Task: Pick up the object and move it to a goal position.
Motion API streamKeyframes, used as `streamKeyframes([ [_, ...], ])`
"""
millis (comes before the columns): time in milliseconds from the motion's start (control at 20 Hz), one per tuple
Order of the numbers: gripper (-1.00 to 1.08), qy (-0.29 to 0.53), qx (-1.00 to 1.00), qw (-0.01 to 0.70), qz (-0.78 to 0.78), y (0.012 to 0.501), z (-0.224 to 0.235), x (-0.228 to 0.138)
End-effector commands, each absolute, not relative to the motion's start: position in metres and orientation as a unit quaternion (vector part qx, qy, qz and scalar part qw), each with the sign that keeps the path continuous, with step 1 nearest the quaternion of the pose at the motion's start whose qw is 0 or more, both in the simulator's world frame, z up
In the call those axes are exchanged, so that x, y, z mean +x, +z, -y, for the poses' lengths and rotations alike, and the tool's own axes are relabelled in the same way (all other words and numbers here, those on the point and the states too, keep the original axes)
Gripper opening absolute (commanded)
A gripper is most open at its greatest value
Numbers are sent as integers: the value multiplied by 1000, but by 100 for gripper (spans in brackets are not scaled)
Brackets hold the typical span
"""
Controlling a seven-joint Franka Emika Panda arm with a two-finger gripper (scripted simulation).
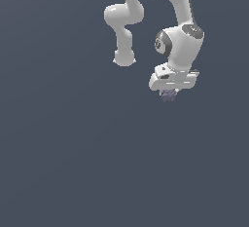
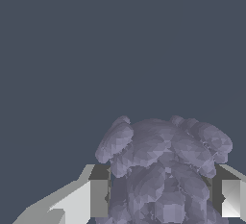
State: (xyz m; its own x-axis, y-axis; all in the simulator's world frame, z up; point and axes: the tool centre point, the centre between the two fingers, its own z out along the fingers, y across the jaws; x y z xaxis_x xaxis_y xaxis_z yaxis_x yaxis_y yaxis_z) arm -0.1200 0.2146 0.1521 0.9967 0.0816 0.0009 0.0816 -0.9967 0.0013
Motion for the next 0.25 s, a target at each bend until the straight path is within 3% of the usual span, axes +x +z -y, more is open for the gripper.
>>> streamKeyframes([
  [0,-100,0,999,1,-40,159,-222,-126],
  [200,-100,0,999,1,-40,162,-226,-130],
])
